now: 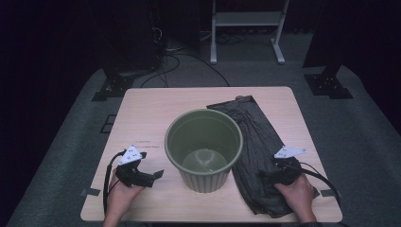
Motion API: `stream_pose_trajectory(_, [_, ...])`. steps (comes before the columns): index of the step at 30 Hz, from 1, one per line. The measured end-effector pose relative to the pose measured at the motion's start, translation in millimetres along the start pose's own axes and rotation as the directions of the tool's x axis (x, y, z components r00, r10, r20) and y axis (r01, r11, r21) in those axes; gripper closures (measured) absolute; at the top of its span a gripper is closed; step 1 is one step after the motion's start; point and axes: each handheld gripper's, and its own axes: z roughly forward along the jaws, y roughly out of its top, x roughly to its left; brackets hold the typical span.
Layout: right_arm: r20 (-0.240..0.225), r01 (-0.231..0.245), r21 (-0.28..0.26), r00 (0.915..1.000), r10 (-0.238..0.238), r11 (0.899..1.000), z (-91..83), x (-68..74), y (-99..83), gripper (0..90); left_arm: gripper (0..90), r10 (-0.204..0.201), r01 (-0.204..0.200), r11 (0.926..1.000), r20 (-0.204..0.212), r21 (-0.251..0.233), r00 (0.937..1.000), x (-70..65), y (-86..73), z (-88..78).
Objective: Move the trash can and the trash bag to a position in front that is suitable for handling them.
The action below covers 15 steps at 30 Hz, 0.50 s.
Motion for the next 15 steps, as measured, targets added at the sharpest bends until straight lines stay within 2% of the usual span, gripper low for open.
stream_pose_trajectory(11, [0.000, 0.000, 0.000, 1.0000, 0.000, 1.000, 0.0, 0.0, 0.0, 11.9, 0.0, 0.006, -0.005, 0.9974, -0.009, 0.072, 0.9999, 4.5, -17.1, 19.2])
stream_pose_trajectory(15, [0.000, 0.000, 0.000, 1.0000, 0.000, 1.000, 0.0, 0.0, 0.0, 11.9, 0.0, 0.024, -0.022, 0.9935, -0.018, 0.111, 0.9995, 4.9, -19.1, 22.5])
